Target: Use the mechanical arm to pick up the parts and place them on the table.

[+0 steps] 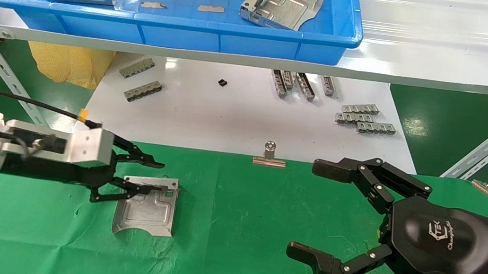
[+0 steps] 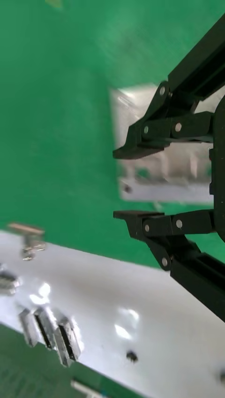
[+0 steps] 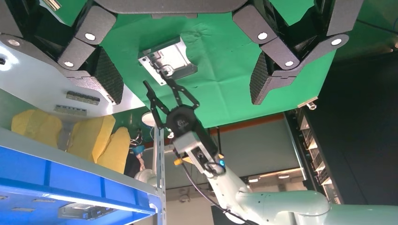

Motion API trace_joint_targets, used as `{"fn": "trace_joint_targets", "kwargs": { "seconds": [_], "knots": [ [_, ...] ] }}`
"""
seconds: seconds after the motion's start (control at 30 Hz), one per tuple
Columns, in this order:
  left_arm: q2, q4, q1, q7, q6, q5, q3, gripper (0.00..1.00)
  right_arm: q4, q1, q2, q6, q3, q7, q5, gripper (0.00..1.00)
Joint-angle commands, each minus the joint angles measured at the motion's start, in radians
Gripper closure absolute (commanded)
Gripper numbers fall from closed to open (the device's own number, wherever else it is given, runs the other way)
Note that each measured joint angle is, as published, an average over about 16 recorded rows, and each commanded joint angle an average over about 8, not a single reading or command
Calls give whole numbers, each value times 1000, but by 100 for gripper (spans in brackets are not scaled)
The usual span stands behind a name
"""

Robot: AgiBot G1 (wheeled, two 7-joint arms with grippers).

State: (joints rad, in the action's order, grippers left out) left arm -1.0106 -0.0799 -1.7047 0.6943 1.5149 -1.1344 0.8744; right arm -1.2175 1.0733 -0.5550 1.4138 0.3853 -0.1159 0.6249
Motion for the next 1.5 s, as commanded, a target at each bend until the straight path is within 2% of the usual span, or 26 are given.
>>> {"fn": "trace_joint_targets", "kwargs": {
  "seconds": [0.03,0.27,0.67,1.5],
  "knots": [
    [8,23,6,-22,44,24,-14,0,0,0,0,0,0,0,0,0],
    [19,63,32,-55,83,64,-39,0,0,0,0,0,0,0,0,0],
    [24,17,35,-59,66,56,-41,0,0,0,0,0,0,0,0,0],
    [177,-481,278,-395,31,198,-267,0,0,0,0,0,0,0,0,0]
  ]
}}
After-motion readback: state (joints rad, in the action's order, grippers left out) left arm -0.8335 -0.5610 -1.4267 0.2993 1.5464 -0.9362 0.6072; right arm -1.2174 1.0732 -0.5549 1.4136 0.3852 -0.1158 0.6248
